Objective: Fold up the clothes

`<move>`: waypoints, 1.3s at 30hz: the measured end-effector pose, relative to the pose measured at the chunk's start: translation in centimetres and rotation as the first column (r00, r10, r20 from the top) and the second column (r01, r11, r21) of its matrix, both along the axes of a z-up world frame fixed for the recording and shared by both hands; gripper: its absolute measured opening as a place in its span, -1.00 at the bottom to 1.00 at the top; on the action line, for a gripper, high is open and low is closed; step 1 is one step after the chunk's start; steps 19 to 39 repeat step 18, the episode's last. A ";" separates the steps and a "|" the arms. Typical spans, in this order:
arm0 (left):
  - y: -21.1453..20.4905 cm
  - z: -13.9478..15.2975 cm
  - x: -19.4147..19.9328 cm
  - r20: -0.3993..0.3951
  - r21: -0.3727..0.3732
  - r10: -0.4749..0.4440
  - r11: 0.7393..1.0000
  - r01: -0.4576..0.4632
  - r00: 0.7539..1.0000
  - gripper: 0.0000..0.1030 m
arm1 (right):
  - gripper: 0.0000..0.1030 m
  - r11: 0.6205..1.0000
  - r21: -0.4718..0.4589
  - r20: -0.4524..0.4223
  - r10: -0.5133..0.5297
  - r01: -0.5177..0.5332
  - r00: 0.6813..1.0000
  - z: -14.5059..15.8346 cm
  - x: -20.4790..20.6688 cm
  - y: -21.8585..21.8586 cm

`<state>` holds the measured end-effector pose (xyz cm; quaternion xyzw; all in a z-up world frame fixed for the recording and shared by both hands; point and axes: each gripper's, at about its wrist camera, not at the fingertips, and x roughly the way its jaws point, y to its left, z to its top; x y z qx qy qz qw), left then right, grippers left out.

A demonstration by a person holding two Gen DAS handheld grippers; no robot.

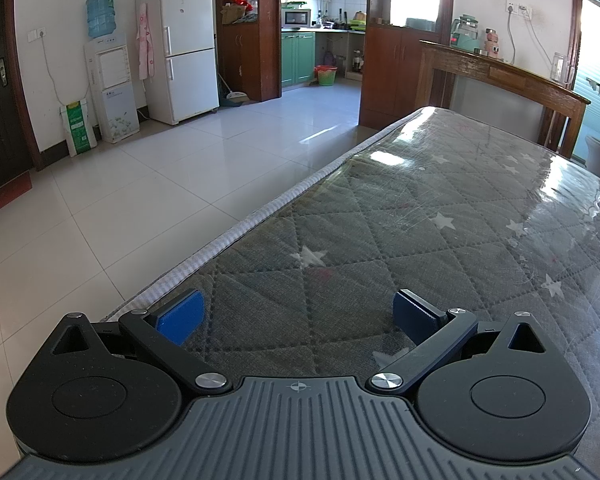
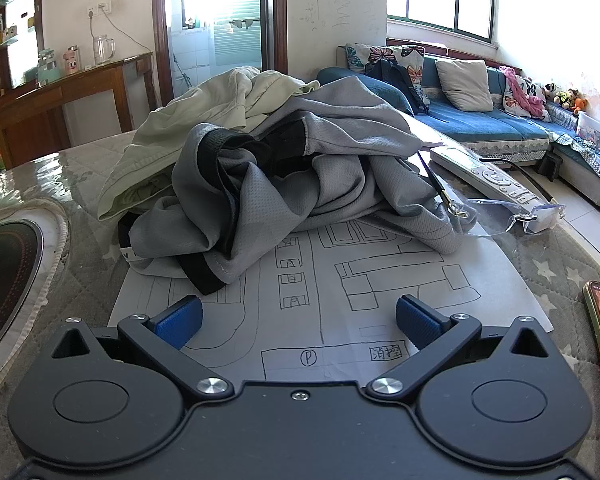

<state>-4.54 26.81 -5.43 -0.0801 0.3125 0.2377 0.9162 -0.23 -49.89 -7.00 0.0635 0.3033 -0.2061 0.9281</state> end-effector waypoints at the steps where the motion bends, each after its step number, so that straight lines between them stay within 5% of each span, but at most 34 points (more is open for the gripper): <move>1: 0.0 0.0 0.1 0.000 0.000 0.000 1.000 0.000 1.000 0.98 | 1.00 1.000 0.000 0.000 0.000 0.000 1.000 0.0 0.0 0.0; 39: 0.0 0.0 0.0 -0.001 0.000 0.000 1.000 0.000 1.000 0.98 | 1.00 1.000 0.001 0.001 0.000 0.000 1.000 0.1 0.0 -0.1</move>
